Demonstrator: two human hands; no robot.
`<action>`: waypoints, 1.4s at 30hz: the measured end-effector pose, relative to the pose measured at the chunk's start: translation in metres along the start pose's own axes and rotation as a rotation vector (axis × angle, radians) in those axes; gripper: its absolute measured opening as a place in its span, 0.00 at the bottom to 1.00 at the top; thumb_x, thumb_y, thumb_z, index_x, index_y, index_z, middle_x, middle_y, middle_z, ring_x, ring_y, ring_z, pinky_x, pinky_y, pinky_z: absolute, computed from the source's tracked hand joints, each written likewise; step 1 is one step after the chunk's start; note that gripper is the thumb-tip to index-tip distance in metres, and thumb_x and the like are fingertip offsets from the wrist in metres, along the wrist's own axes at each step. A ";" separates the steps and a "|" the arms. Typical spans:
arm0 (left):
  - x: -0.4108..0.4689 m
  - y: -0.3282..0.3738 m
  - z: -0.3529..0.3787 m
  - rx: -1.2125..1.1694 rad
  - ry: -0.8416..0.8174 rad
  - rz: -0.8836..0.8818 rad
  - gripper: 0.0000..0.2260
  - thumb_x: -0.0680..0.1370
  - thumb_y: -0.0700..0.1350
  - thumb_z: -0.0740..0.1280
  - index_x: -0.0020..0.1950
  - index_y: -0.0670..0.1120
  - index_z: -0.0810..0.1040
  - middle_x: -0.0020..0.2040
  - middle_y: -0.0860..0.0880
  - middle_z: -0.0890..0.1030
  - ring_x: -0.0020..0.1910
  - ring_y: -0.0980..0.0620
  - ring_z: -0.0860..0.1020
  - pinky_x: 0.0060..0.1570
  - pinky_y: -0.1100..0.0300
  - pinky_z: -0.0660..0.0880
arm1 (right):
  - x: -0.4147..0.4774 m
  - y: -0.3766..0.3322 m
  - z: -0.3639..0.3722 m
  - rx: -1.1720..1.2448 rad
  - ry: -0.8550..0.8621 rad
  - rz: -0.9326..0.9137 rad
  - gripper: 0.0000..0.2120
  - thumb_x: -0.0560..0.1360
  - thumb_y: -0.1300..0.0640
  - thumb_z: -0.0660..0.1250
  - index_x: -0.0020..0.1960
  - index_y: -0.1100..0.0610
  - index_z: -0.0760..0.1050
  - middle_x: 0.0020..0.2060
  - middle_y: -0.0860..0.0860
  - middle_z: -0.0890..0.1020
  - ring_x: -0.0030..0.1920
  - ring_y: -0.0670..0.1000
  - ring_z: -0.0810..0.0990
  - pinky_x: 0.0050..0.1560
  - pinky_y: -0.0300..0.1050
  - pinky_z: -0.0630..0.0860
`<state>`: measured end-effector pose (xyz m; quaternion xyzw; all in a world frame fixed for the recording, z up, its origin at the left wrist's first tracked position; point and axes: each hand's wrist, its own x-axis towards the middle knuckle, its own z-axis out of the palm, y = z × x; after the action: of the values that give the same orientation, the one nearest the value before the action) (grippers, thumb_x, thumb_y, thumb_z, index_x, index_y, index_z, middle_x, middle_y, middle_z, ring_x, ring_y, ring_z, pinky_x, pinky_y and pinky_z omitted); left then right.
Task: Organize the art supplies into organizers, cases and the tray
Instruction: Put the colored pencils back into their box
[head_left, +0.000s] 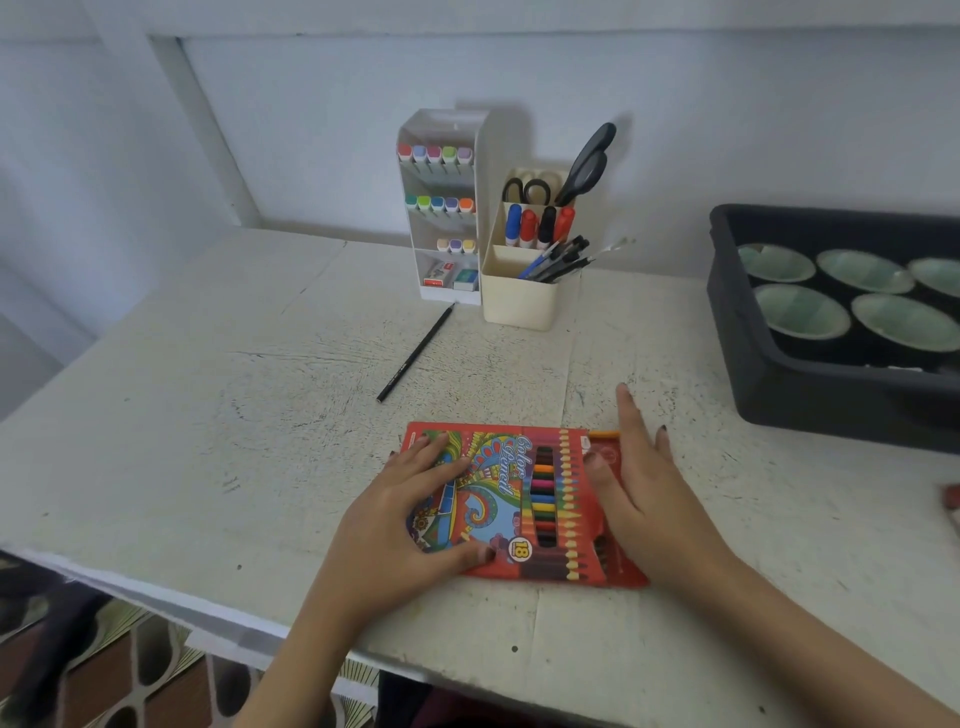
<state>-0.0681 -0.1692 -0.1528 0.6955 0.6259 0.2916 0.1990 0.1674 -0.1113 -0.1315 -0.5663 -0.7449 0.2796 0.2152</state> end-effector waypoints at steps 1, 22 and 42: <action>0.000 0.000 0.000 0.002 -0.003 -0.001 0.35 0.60 0.76 0.65 0.65 0.67 0.69 0.69 0.70 0.60 0.71 0.70 0.55 0.66 0.76 0.47 | 0.001 0.000 0.000 -0.011 -0.034 0.001 0.34 0.76 0.37 0.47 0.76 0.45 0.35 0.77 0.45 0.50 0.67 0.40 0.35 0.69 0.42 0.39; 0.000 0.002 0.000 0.002 -0.009 -0.021 0.33 0.60 0.74 0.67 0.64 0.70 0.67 0.70 0.70 0.59 0.71 0.71 0.54 0.66 0.78 0.45 | -0.004 -0.004 0.005 -0.276 0.023 0.053 0.36 0.71 0.33 0.34 0.73 0.45 0.59 0.76 0.51 0.38 0.74 0.51 0.31 0.66 0.50 0.24; 0.004 0.009 -0.007 0.004 -0.036 -0.067 0.35 0.63 0.65 0.74 0.69 0.62 0.69 0.73 0.64 0.60 0.69 0.76 0.49 0.65 0.79 0.41 | 0.182 -0.084 0.051 -0.717 -0.138 -0.705 0.29 0.80 0.64 0.56 0.75 0.44 0.56 0.76 0.55 0.52 0.74 0.58 0.55 0.72 0.52 0.55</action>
<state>-0.0656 -0.1675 -0.1409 0.6797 0.6457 0.2707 0.2186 0.0258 0.0379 -0.1142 -0.2989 -0.9524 -0.0467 0.0387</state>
